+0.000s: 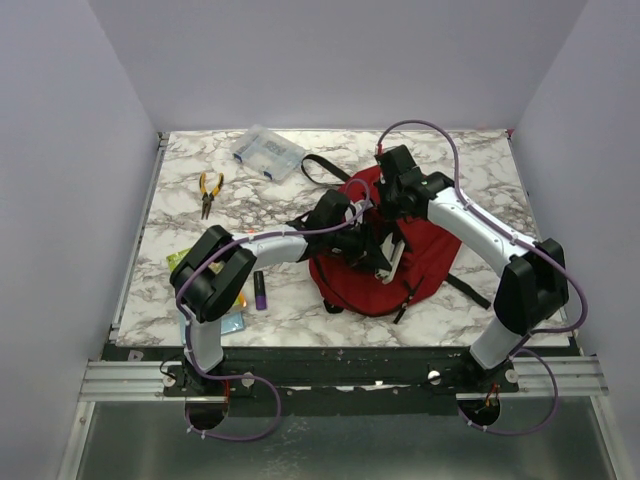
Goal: Pack the student bag
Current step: Place the stationery in the student bag.
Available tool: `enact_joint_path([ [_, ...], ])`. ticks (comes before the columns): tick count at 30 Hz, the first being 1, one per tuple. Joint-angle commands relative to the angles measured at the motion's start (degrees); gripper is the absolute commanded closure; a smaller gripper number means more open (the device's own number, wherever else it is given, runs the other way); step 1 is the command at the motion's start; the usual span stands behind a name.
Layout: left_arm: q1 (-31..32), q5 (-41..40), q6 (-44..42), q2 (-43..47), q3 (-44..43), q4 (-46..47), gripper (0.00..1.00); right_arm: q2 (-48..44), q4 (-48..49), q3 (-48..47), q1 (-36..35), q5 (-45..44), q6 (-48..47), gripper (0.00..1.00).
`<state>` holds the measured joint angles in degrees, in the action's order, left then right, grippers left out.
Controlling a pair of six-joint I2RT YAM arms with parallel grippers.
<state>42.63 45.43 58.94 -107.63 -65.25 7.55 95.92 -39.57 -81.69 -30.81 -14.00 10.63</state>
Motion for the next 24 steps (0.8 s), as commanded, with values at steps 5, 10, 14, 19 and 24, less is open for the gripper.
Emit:
enact_joint_path([
  [5,0.84,-1.71,-6.51,5.78,1.44,1.46,1.00,-4.06,2.12,1.70,-0.46,2.40,0.88,0.99],
  [10,0.11,4.04,-3.57,-0.61,-6.24,1.57,1.00,-4.95,3.01,2.24,-0.48,6.11,1.89,0.99],
  [14,0.14,6.62,2.04,-3.64,-9.91,7.06,1.00,-5.12,3.10,2.75,-0.44,8.60,3.04,0.99],
  [19,-1.37,1.68,9.72,-4.38,-8.90,11.57,1.00,-5.69,2.83,3.35,-0.48,9.09,4.21,0.99],
  [24,-3.91,-2.22,25.11,-4.60,-1.40,28.80,1.00,-7.37,2.53,4.76,-0.48,9.60,6.20,0.99],
])
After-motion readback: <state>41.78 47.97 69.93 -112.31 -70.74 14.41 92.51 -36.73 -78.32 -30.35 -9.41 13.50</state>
